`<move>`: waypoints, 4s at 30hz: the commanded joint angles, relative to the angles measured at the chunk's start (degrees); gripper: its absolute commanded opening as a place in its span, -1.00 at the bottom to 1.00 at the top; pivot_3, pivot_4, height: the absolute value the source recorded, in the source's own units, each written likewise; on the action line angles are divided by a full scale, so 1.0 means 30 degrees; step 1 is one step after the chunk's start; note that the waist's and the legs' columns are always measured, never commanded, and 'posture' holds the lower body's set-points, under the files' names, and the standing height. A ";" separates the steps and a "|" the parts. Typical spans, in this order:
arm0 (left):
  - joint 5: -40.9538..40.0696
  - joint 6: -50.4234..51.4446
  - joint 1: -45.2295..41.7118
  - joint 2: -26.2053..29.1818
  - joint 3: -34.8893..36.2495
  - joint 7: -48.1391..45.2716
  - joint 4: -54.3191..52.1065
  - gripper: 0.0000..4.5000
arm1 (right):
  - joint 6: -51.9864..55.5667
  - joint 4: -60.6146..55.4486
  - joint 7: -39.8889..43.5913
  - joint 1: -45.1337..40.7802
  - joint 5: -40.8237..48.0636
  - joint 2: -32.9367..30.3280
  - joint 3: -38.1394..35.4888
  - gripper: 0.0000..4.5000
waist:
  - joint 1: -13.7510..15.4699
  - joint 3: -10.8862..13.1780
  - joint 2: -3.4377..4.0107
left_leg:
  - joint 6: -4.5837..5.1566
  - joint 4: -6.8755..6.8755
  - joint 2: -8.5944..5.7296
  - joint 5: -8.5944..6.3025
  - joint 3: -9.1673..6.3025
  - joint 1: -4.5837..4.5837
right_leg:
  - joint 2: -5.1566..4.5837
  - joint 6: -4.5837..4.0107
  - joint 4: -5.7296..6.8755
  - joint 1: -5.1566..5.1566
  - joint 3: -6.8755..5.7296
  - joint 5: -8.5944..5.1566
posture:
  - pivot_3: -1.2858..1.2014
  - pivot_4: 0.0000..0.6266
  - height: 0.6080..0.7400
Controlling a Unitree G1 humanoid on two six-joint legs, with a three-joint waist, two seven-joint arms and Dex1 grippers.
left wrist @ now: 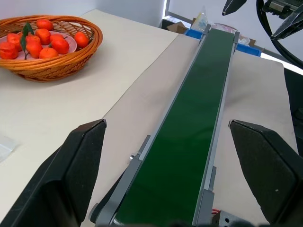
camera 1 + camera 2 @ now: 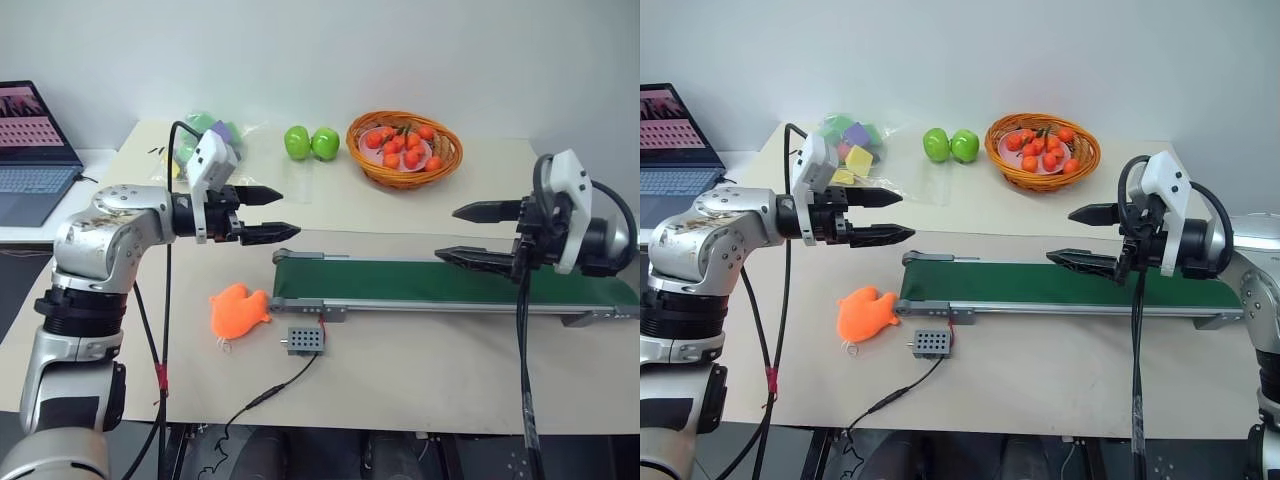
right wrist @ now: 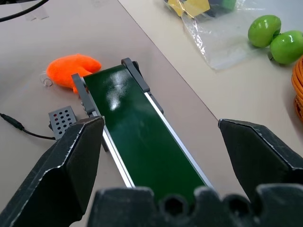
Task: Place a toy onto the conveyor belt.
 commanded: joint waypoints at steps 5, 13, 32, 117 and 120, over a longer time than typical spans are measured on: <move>-0.1517 0.1723 -0.0489 0.0146 0.2262 0.0888 0.0631 0.96 | -0.0238 -0.0243 -0.0074 -0.0300 0.0006 0.0068 -0.0153 1.00 | -0.0007 0.0000 0.0000 | 0.0000 0.0001 0.0001 0.0000 -0.0001 0.0000 | 0.0000 0.0000 0.0003 -0.0001 0.0000 0.0000 | 0.03 -0.52 0.97; -0.4362 0.7047 0.1295 0.2854 0.5921 0.0617 0.3377 0.96 | -0.0251 0.0032 0.0182 -0.0592 0.0012 0.0333 0.0320 1.00 | -0.0419 0.0000 0.0001 | -0.0004 -0.0010 0.0002 0.0002 -0.0001 0.0011 | 0.0000 0.0002 0.0009 -0.0009 0.0005 -0.0001 | 0.03 -0.52 0.97; -0.5132 1.3790 0.7863 0.2513 1.0009 0.2916 1.1853 0.96 | -0.0156 0.0341 0.0490 -0.0927 -0.0178 0.0750 0.1124 1.00 | -0.0307 -0.0005 0.0008 | -0.0017 -0.0037 0.0000 0.0009 -0.0002 0.0068 | -0.0004 0.0002 0.0039 0.0021 0.0009 -0.0003 | 0.03 -0.52 0.97; 0.7976 -1.0961 0.5405 -0.0530 -0.1054 0.5818 0.1493 -0.86 | 0.0343 -0.0457 0.0498 -0.0395 0.0225 0.0757 0.0749 1.00 | -0.0081 -0.0078 0.0097 | 0.0078 -0.0047 -0.0002 -0.0045 0.0005 0.0048 | -0.0003 -0.0043 0.0003 0.0015 0.0007 -0.0011 | 0.03 -0.52 0.97; 1.0427 -1.4963 0.5281 -0.0391 -0.2049 0.6486 0.2078 -0.86 | 0.0335 -0.0510 0.0463 -0.0329 0.0244 0.0754 0.0691 1.00 | -0.0002 -0.0077 0.0097 | 0.0065 -0.0048 -0.0005 -0.0038 0.0007 0.0042 | -0.0004 -0.0043 -0.0008 0.0010 0.0007 -0.0011 | 0.03 -0.52 0.97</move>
